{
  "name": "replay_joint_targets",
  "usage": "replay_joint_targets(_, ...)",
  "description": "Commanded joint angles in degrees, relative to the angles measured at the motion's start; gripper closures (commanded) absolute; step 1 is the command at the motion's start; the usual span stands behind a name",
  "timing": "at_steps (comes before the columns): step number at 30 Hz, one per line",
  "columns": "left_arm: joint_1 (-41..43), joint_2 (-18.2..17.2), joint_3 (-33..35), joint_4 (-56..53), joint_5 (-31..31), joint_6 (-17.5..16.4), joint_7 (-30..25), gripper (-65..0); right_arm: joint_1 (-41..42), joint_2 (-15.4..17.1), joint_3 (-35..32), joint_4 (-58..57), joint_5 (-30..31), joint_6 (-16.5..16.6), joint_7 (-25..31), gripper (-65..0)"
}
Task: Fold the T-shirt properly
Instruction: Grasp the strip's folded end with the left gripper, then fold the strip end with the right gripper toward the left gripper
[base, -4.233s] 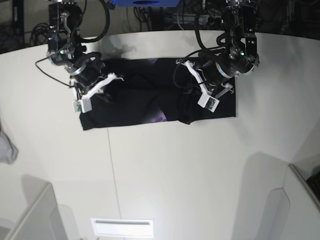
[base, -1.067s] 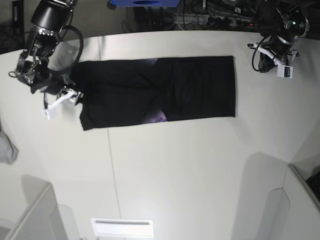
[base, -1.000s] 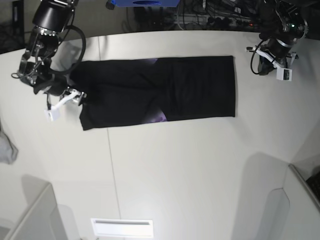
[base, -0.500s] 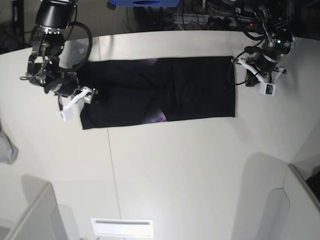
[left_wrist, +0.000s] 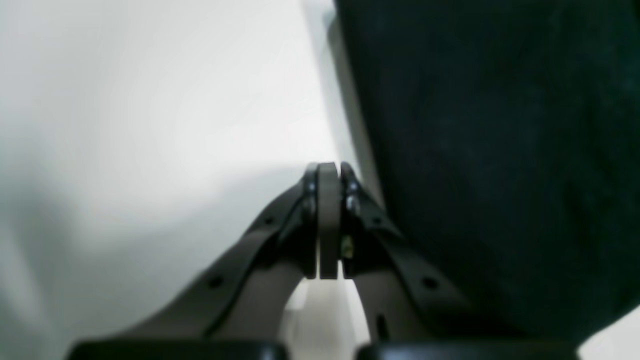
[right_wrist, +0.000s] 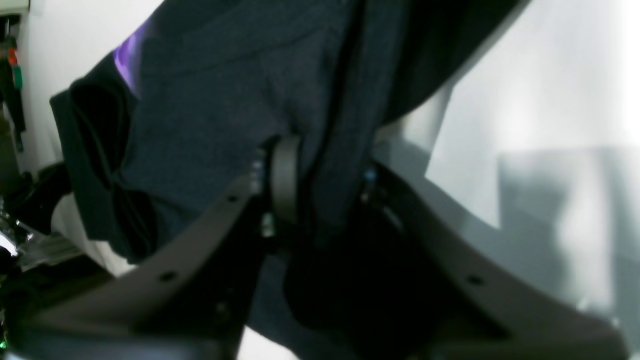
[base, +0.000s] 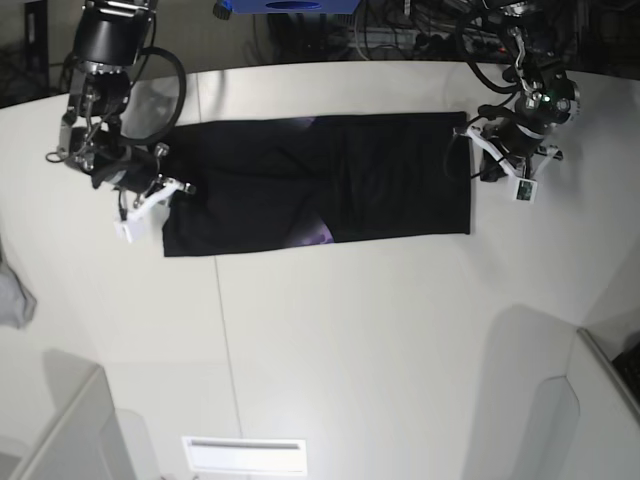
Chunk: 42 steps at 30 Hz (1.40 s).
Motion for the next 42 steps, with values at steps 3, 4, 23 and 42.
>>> replay_joint_targets(3, -0.85, -0.85, 2.39, -0.01, -0.49, -0.24, -1.06, 0.0, -0.2, 0.35, -0.26, 0.09, -3.62, -0.7, 0.05, 0.0)
replay_joint_targets(4, -0.85, -0.85, 2.91, -0.01, -0.49, -0.24, -1.06, 0.0, -0.2, 0.43, -0.26, 0.18, -3.62, -0.79, 0.31, 0.0)
replay_joint_targets(23, -3.48, -0.85, 6.08, 0.16, -0.49, -0.15, -0.89, 0.0, -4.78, 0.17, -11.25, 24.18, -3.62, -12.48, 0.23, 0.0)
replay_joint_targets(42, -2.6, -3.14, 8.36, -0.98, 8.82, -0.24, -1.15, 0.0, -4.34, -5.02, -28.84, 34.64, -3.53, -27.08, -0.21, 0.0)
